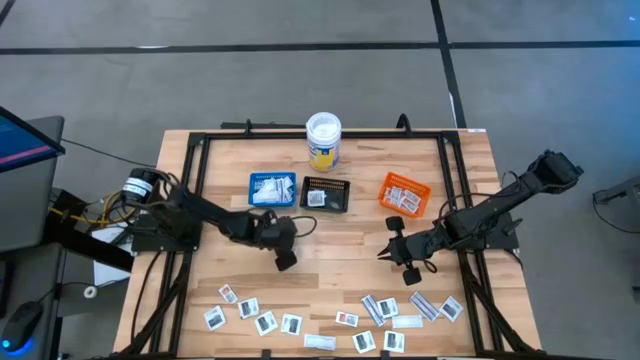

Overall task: Pick & Place First Aid Supplies
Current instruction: Put the orange ointment pack into the orange bin

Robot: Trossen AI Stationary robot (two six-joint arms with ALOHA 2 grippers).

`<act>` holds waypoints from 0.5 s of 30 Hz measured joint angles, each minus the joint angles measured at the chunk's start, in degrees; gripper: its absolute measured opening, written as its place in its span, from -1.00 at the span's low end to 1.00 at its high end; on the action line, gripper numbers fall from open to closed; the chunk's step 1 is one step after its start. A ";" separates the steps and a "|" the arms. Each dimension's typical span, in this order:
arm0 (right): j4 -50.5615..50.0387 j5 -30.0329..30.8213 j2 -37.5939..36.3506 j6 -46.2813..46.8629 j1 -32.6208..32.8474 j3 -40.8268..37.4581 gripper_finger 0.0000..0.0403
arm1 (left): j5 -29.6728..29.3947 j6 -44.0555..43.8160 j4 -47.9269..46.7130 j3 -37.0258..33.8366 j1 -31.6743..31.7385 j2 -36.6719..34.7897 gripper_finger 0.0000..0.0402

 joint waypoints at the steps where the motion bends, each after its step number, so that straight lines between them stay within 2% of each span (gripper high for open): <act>1: 0.00 0.00 0.00 -0.02 0.02 0.00 -0.87 | 0.94 -0.24 -0.01 0.05 0.33 -0.05 -0.51; 6: 0.00 0.00 0.00 -0.02 0.04 0.00 -0.86 | 2.85 8.52 -0.07 0.05 -0.05 -0.28 -0.46; 9: 0.00 0.00 0.00 0.00 0.04 0.00 -0.86 | 5.37 12.40 -0.47 -0.04 -0.45 -1.55 -0.34; 15: 0.22 0.00 0.00 0.00 0.04 0.00 -0.86 | 3.83 15.27 -0.32 -0.02 -1.49 -6.44 -0.08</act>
